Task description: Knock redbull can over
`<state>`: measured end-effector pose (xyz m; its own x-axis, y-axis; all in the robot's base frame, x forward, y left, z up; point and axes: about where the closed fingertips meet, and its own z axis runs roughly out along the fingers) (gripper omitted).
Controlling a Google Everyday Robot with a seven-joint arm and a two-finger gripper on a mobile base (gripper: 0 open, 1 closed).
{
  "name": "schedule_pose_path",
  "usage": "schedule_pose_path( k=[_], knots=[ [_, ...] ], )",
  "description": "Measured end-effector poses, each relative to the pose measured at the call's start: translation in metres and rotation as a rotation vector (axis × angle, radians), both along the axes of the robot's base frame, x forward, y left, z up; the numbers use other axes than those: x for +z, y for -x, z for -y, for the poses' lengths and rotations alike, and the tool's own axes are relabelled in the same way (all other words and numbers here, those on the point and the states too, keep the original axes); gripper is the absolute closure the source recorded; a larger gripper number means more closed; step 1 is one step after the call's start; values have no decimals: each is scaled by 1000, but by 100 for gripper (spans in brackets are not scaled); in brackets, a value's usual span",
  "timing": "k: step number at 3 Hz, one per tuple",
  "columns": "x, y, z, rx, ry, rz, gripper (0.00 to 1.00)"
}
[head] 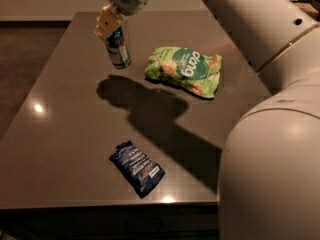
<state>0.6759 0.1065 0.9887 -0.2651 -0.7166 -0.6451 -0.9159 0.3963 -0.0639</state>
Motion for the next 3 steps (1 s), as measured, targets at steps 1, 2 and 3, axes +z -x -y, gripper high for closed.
schedule_pose_path(
  k=[1, 2, 3],
  knots=[
    [-2, 32, 11, 90, 78, -52, 100],
    [-14, 52, 24, 149, 175, -92, 100],
    [-32, 67, 35, 196, 279, -122, 84]
  ],
)
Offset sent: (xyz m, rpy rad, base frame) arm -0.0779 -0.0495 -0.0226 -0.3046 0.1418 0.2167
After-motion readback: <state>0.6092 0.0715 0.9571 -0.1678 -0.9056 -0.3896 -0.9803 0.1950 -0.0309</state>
